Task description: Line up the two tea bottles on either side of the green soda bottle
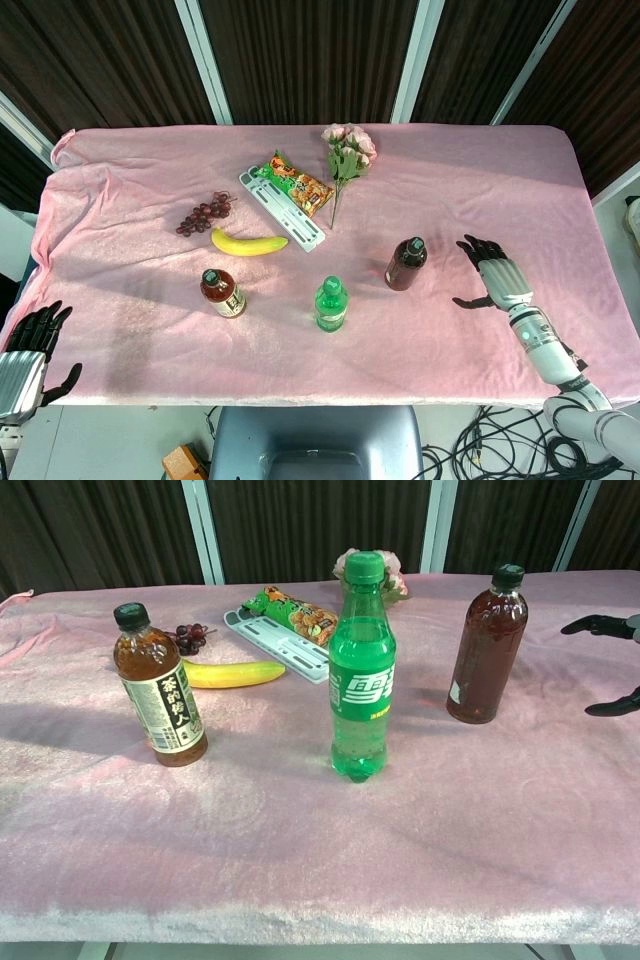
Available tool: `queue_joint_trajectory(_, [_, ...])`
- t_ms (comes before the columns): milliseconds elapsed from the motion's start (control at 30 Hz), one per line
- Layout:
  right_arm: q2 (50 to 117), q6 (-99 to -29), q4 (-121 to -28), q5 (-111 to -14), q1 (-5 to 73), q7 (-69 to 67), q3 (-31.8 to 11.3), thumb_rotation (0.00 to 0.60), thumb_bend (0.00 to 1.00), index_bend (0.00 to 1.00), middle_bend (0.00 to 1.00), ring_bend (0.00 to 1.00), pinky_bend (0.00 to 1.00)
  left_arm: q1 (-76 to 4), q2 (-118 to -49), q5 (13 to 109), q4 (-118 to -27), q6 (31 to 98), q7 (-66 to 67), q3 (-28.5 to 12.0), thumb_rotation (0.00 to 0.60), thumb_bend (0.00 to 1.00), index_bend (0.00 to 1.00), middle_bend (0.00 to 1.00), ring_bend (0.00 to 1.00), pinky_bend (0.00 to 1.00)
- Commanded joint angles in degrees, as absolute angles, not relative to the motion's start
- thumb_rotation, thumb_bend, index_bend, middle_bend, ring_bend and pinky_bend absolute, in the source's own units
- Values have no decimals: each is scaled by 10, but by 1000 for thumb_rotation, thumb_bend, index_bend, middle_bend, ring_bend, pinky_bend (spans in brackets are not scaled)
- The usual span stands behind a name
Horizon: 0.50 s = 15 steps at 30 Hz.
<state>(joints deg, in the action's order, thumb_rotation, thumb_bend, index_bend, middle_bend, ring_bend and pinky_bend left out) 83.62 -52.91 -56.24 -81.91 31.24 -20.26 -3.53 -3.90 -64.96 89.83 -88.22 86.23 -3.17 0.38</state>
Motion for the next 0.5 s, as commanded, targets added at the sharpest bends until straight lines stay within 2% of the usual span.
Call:
queue_joint_trajectory(33, [836,-529,-563,-819,312,-203,-35,600,282,6,12,0,122,-39,-650,898,-882,863,-32,4,600,358,0,0,0,74])
queue_joint_trajectory(267, [841,-527,-567,-820,318,-216,-40,600,283,0,13,0,122,-37,-650,897,-879,867,-36,2,600,357,0,0,0,75])
queue_joint_trajectory(500, [852,-542,-581,-833,331,-311,-55,600,282,0,12,0,126,-38,-651,896,-876,865,-40,2,600,358,0,0,0,75])
